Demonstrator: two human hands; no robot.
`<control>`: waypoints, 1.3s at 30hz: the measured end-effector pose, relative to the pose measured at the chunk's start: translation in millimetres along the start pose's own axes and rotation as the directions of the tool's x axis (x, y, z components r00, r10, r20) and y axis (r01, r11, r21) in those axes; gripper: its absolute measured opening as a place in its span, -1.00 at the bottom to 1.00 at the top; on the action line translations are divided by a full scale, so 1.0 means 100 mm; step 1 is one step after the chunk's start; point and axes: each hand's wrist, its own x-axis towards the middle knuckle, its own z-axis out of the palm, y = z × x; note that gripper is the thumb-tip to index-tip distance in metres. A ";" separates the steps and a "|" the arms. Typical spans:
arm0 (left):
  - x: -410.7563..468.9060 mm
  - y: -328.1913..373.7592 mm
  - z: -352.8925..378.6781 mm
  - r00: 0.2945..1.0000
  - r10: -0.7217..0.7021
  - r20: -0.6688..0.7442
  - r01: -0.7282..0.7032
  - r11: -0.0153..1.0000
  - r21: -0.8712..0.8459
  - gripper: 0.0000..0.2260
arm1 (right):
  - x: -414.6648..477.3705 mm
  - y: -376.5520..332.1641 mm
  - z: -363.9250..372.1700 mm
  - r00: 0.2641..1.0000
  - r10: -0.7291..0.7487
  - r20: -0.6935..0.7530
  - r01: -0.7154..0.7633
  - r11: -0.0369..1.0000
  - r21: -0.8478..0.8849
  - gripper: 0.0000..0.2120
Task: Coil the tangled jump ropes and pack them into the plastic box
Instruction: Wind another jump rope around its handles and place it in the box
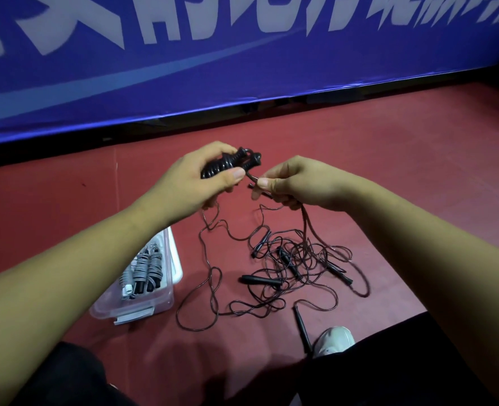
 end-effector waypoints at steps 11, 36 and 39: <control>0.11 -0.01 -0.08 0.924 -0.363 -0.124 0.273 0.850 -0.450 -0.90 | -0.02 -0.26 0.19 0.923 -0.224 -0.313 0.107 0.931 -0.350 -0.90; 0.01 -0.03 -0.01 0.984 -0.052 0.172 -0.104 0.617 0.780 -0.69 | -0.07 -0.33 0.14 0.817 -0.547 -0.184 0.241 0.613 -0.753 -0.78; -0.03 0.05 0.01 0.978 -0.087 0.187 -0.086 0.651 0.755 -0.56 | -0.04 -0.35 0.13 0.826 -0.519 -0.220 0.251 0.689 -0.680 -0.74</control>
